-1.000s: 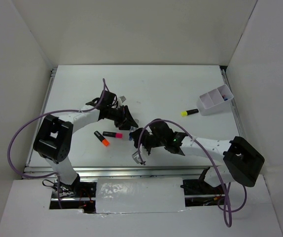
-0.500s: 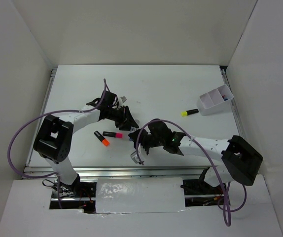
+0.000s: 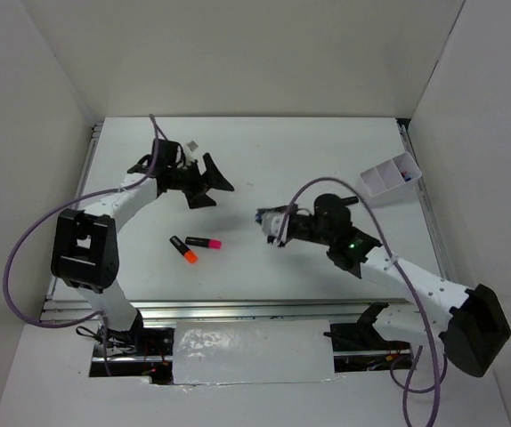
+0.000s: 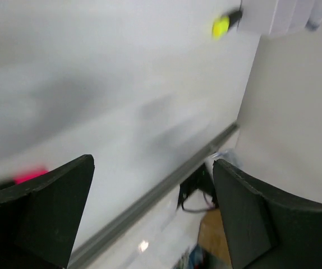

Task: Sort the stationery into containers
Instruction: Place the stationery in the storage box.

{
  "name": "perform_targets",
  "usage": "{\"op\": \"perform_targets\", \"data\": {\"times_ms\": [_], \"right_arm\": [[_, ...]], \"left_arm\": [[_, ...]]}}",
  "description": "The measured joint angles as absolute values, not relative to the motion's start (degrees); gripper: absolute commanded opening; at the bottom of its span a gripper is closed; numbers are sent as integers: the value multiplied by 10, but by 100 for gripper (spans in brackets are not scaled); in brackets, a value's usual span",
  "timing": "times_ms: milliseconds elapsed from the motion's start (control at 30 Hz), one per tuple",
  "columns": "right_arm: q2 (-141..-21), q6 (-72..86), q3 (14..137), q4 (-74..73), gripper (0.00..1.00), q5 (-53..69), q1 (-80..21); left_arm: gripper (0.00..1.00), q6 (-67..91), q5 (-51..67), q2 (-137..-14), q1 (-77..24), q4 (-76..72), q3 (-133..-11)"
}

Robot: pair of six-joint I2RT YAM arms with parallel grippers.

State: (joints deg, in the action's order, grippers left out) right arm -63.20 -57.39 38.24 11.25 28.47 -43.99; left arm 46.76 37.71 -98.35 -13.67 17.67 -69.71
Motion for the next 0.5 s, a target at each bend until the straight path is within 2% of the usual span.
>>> {"op": "perform_targets", "data": {"times_ms": [200,367,500], "right_arm": [[-586,-251,398,172,0,223,-198],[-645,-62,464,180,0,182,30],[-703,9,508,201,0,179,143]], "left_arm": [[99,431,326,-933,-70,145,-716],[99,376,298,-916,-100,124,-718],[99,340,267,-916,-131,122,-718]]}}
